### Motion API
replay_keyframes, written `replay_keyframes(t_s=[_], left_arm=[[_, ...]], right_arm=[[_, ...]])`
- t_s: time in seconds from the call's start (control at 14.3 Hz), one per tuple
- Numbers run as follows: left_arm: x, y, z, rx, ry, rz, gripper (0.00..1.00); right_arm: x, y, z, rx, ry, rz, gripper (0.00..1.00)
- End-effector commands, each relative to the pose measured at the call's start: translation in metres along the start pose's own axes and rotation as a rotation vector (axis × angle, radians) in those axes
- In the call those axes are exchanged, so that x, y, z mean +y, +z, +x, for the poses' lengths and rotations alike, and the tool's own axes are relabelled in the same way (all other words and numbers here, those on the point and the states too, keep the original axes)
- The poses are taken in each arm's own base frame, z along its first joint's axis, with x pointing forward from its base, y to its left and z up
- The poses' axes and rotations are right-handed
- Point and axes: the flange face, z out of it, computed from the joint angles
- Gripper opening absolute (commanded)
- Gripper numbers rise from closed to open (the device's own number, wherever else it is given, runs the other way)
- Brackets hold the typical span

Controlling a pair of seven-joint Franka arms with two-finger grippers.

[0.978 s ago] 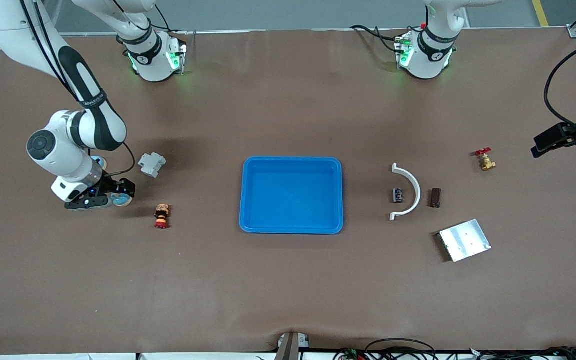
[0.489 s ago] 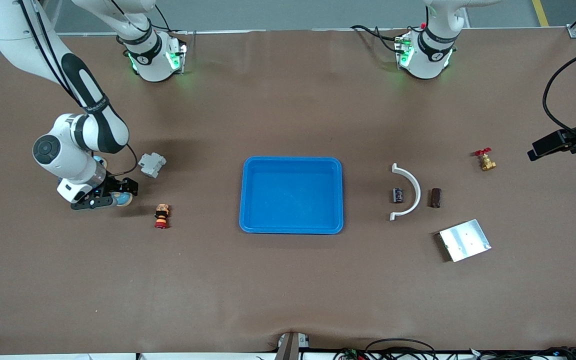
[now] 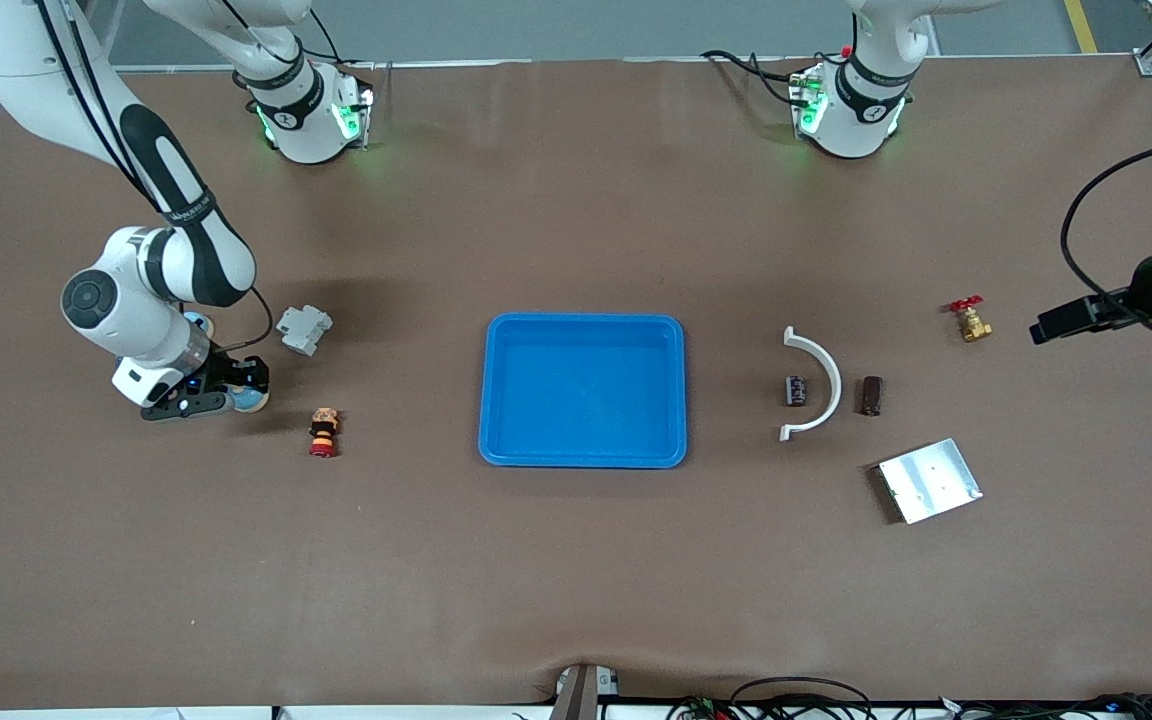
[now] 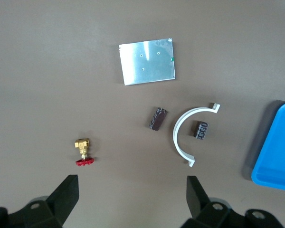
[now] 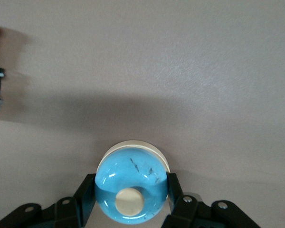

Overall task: Place electrolytic capacitor and blue bell in tray
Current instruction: 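Grasp the blue bell with the right gripper while the left gripper reaches out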

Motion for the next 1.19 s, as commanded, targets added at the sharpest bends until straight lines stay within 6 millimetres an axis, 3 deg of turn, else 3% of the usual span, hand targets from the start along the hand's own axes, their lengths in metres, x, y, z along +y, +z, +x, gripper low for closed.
replay_keyframes(t_s=[0.0,0.14,0.28,0.49,0.7,0.84,1.12], left_arm=[[0.011,0.017,0.012,-0.010,0.005,-0.019,1.00],[0.018,0.033,0.015,-0.011,0.014,-0.023,1.00],[0.029,0.057,0.015,0.002,0.032,-0.028,1.00],[0.031,0.080,0.016,0.017,0.034,-0.030,1.00],[0.042,0.114,0.010,0.032,0.055,-0.026,1.00],[0.044,0.132,0.003,0.022,0.063,-0.018,1.00],[0.036,0.161,-0.003,0.010,0.102,0.010,1.00]], right_arm=[[0.002,0.003,0.000,-0.008,-0.011,0.009,0.00],[-0.001,-0.006,0.002,-0.031,-0.015,0.017,0.00],[-0.003,-0.037,0.018,-0.060,-0.011,0.032,0.00],[-0.018,-0.081,0.042,-0.090,0.042,0.131,0.00],[-0.028,-0.104,0.053,-0.091,0.099,0.133,0.00],[-0.064,-0.114,0.056,-0.099,0.176,0.124,0.00],[-0.155,-0.135,0.061,-0.111,0.298,0.101,0.00]])
